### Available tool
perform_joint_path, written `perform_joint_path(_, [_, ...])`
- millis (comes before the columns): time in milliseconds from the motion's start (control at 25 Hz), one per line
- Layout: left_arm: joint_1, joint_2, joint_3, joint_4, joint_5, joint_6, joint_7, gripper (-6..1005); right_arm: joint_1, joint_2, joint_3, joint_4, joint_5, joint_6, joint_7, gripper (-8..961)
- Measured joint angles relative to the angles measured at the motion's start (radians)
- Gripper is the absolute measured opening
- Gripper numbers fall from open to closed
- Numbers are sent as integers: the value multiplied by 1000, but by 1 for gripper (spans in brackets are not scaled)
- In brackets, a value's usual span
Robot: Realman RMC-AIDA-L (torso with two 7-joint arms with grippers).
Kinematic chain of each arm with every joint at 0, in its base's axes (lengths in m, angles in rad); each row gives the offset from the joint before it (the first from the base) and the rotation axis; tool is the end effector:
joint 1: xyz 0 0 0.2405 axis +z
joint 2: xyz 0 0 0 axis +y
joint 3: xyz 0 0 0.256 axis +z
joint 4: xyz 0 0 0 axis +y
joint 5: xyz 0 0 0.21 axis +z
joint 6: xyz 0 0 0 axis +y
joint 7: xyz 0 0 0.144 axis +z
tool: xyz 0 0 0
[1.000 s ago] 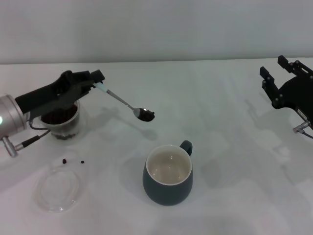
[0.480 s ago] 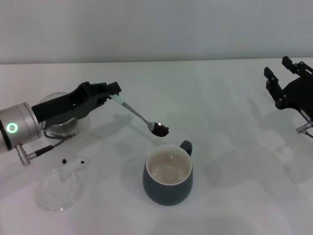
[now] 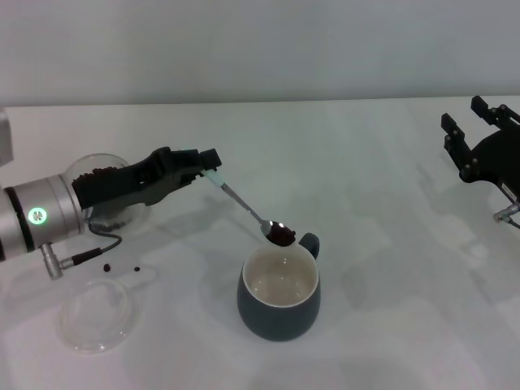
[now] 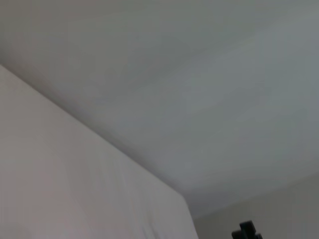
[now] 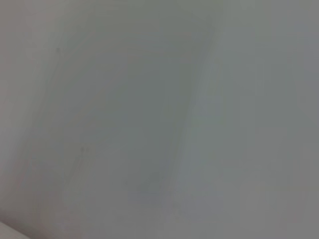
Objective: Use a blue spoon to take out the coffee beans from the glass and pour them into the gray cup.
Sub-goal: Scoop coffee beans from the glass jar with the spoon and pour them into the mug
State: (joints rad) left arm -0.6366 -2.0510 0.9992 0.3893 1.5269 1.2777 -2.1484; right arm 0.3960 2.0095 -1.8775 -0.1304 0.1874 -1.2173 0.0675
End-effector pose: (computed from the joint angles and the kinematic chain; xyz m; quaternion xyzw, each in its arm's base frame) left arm -0.2294 0.3680 -0.0385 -0.7226 -0.5975 -0.3468 0.0248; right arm 0.3407 0.3216 0.0062 -0.7701 0.1001 0.2286 0.5871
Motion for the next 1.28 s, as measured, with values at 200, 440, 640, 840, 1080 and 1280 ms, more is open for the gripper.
perform_joint_path(200, [-4,0,20,1,21,0,-4,130,3,0,0,0,1,11,0,463])
perform_joint_path(440, [8,0,21,5,35,-1,6,130,7,0,9,0,2,29,0,463])
perform_joint_path(640, [28,-2,21,47,72,0,17,130,9,0,9,0,2,38,0,463])
perform_joint_path(840, [51,-13,21,133,136,1,23,130,10,1,9,-1,1,39,0,463])
perform_joint_path(1080, [40,-14,21,147,163,-1,53,131,10,2,9,-2,1,43,1,463])
perform_joint_path(1280, [29,-14,22,173,180,-3,77,131,13,2,9,-2,1,46,2,463])
